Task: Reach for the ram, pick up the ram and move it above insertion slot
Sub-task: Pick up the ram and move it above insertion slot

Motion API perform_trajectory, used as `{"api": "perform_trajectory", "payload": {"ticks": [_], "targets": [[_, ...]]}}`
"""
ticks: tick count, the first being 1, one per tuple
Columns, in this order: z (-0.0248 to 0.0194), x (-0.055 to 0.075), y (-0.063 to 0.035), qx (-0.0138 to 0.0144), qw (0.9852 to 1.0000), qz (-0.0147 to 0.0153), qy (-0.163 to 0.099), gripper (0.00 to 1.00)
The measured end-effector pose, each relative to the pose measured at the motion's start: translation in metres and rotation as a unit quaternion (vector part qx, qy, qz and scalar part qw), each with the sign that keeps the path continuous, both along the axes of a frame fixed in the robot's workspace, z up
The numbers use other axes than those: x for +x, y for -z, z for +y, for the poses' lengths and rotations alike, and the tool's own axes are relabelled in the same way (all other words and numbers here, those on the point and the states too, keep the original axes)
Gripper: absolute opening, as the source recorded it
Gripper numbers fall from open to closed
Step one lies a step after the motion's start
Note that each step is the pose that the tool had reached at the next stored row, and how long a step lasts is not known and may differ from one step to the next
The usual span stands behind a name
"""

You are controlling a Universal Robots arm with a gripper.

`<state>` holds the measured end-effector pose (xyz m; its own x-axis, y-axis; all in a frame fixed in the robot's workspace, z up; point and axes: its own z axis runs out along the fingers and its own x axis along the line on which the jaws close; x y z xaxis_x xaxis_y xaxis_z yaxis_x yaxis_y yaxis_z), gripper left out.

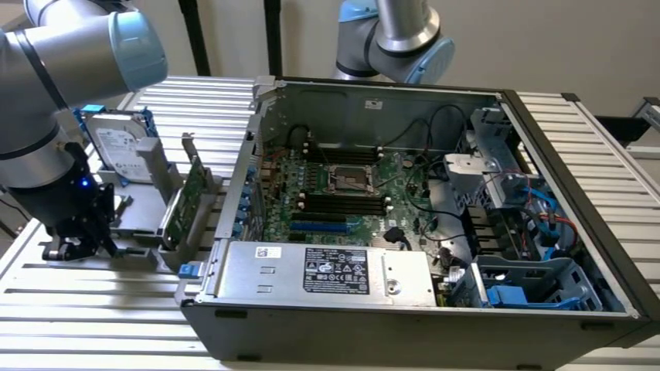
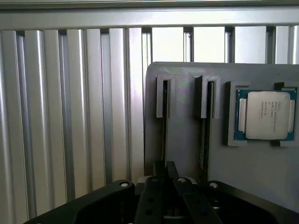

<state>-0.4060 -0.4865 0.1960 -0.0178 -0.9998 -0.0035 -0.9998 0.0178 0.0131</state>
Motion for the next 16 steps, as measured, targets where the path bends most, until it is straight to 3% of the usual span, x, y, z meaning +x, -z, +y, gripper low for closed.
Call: {"api": "perform_trajectory", "payload": {"ticks": [9,16], "targets": [[0.0000,0.0001,-0.0008,0.0000,1.0000,0.0000,-0.006,0.14],[0.0000,0.0000,-0.0098,-0.0002,1.0000,0.0001,-0.006,0.14]]}}
